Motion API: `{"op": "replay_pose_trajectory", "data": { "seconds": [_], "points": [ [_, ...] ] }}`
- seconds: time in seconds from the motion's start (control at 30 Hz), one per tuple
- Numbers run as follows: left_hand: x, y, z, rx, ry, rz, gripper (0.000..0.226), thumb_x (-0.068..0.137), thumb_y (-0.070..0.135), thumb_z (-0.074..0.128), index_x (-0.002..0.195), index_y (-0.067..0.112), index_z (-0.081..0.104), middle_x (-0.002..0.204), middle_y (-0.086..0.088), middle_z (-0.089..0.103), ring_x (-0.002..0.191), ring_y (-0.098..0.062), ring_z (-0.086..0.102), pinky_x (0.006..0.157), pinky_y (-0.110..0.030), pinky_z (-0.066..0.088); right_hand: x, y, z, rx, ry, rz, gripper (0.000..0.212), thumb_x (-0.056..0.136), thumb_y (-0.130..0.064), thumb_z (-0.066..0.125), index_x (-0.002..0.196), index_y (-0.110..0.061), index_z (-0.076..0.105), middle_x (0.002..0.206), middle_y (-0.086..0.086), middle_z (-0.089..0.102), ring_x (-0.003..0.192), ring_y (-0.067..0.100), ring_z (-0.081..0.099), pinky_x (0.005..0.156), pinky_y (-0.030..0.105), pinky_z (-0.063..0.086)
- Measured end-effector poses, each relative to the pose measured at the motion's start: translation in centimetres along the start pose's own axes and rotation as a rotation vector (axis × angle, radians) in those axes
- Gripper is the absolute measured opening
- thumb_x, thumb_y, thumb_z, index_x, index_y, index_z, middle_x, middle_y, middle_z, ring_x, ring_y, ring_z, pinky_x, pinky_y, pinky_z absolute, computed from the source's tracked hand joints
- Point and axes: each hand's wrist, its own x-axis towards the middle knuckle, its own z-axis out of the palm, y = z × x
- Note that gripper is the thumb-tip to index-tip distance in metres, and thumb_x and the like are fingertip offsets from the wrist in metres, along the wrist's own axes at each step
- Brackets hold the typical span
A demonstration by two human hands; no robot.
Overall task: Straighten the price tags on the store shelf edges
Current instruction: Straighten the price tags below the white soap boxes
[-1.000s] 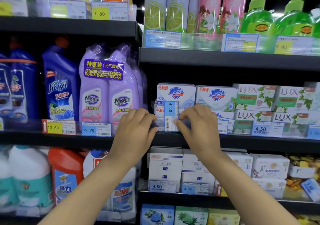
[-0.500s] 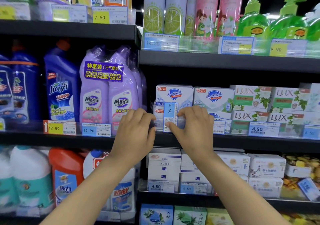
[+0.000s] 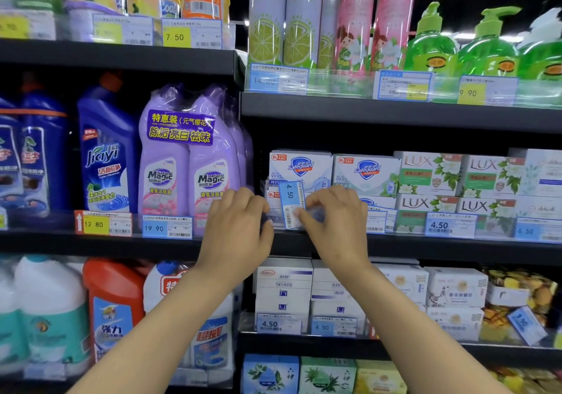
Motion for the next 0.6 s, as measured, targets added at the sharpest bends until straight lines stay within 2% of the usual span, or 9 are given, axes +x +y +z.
{"op": "replay_pose_trajectory", "data": {
  "seconds": [0.13,0.2,0.3,0.4,0.47,0.6],
  "points": [
    [0.0,-0.1,-0.2,0.027,-0.04,0.001,0.032,0.077,0.036,0.04,0.087,0.014,0.061,0.083,-0.003,0.054,0.08,-0.028,0.05,0.069,-0.039,0.04,1.0,0.0,-2.0,0.318,-0.105,0.125,0.014,0.087,-0.021,0.064,0.08,-0.029,0.055,0.084,-0.007,0.059,0.08,0.012,0.049,0.07,0.028,0.04],
    [0.0,-0.1,-0.2,0.028,-0.049,0.004,0.033,0.078,0.036,0.039,0.088,0.014,0.062,0.084,-0.003,0.055,0.08,-0.027,0.05,0.069,-0.039,0.041,1.8,-0.1,-2.9,0.356,-0.124,0.118,0.015,0.09,-0.019,0.061,0.083,-0.032,0.056,0.09,-0.003,0.062,0.083,0.011,0.055,0.069,0.025,0.045],
    [-0.2,-0.1,-0.3,0.012,-0.044,0.007,0.033,0.079,0.035,0.04,0.091,0.014,0.063,0.085,-0.002,0.055,0.081,-0.025,0.05,0.07,-0.038,0.041,2.6,-0.2,-3.4,0.342,-0.146,0.077,0.01,0.092,-0.019,0.058,0.091,-0.029,0.059,0.096,-0.001,0.064,0.086,0.012,0.057,0.069,0.023,0.047],
    [-0.5,-0.1,-0.3,-0.001,-0.03,0.013,0.035,0.079,0.035,0.04,0.092,0.014,0.064,0.086,-0.002,0.056,0.081,-0.024,0.05,0.07,-0.037,0.041,2.9,-0.7,-3.1,0.313,-0.182,0.049,0.011,0.092,-0.019,0.058,0.093,-0.029,0.059,0.096,-0.001,0.063,0.085,0.007,0.056,0.065,0.008,0.039],
    [-0.5,-0.1,-0.3,-0.006,-0.028,0.015,0.035,0.078,0.036,0.041,0.093,0.014,0.064,0.086,-0.001,0.055,0.082,-0.024,0.05,0.071,-0.037,0.041,2.8,-1.0,-2.7,0.288,-0.237,0.023,0.013,0.091,-0.018,0.058,0.092,-0.031,0.058,0.093,-0.001,0.062,0.083,0.006,0.054,0.065,0.009,0.037],
    [-0.5,-0.4,-0.1,0.006,-0.012,0.025,0.032,0.078,0.036,0.043,0.093,0.015,0.063,0.087,0.0,0.054,0.083,-0.023,0.048,0.072,-0.035,0.034,2.4,-1.1,-2.2,0.169,-0.375,-0.054,0.012,0.093,-0.019,0.056,0.101,-0.022,0.063,0.092,-0.004,0.059,0.092,0.011,0.05,0.076,0.024,0.039]
  ]
}}
